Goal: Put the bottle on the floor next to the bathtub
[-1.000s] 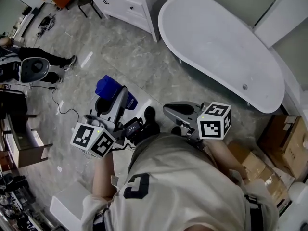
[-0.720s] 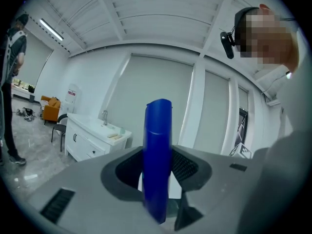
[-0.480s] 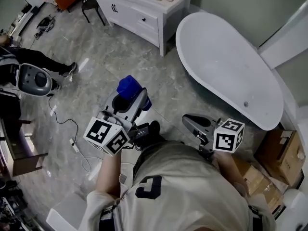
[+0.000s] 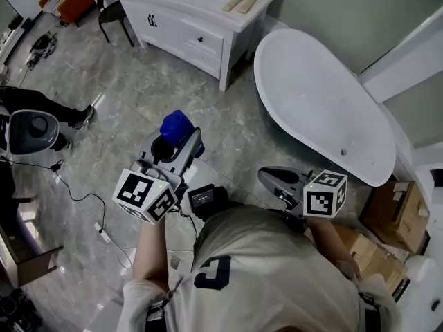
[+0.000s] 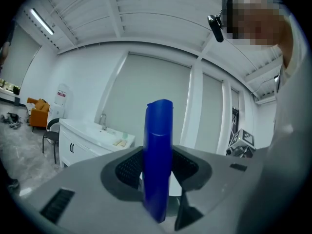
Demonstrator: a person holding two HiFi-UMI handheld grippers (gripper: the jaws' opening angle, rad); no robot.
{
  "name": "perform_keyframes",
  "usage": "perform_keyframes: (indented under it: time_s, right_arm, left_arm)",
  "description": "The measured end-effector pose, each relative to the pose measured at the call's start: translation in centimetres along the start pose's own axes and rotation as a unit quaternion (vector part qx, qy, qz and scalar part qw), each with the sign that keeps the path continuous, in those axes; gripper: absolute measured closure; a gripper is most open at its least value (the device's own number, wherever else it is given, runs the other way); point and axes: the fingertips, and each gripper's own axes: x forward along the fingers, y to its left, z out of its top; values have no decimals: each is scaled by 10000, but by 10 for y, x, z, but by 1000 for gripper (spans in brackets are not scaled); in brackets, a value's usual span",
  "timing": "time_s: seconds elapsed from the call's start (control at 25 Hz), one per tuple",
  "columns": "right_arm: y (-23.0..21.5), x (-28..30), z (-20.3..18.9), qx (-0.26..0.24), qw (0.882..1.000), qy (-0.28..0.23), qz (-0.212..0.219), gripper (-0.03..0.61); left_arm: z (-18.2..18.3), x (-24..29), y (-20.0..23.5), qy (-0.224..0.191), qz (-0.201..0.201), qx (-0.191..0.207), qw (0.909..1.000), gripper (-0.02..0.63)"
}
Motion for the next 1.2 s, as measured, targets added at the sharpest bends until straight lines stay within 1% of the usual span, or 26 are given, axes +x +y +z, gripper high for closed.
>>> perform_keyframes:
  time_s: [0.16, 0.32, 0.48, 0.56, 0.68, 0.84, 0.96, 1.08, 1.2]
  right_arm:
    - [3, 23, 12, -7, 10000, 49, -57, 549]
    - [-1, 42, 18, 15, 9999, 131, -45, 549]
    - [0, 55, 21, -85, 9997, 240, 13, 549]
    - [-4, 58, 28, -6, 9998, 195, 71, 549]
    - [-18, 62, 45, 157, 9998, 22, 133, 549]
    - [-35, 72, 62, 187, 9994, -20, 281, 549]
    - [-57, 74, 81, 345, 9986, -135, 378, 549]
    - [-84, 72, 104, 520, 9975, -261, 413, 551]
    - [-113, 71, 125, 365, 9985, -189, 348, 549]
  left_arm:
    - [5, 6, 29, 60, -35, 36, 10000, 408]
    - [5, 22, 52, 81, 34, 51, 9999, 408]
    - [6, 42, 61, 69, 45, 81, 9999, 408]
    - [8, 57, 63, 87, 55, 127, 9999, 408]
    - [8, 82, 65, 175, 101, 193, 9996, 408]
    - [6, 115, 72, 286, 176, 232, 9992, 408]
    - [3, 150, 78, 447, 229, 287, 9983, 408]
    - [3, 189, 85, 577, 254, 231, 9977, 408]
    - [1, 229, 95, 755, 323, 189, 9964, 408]
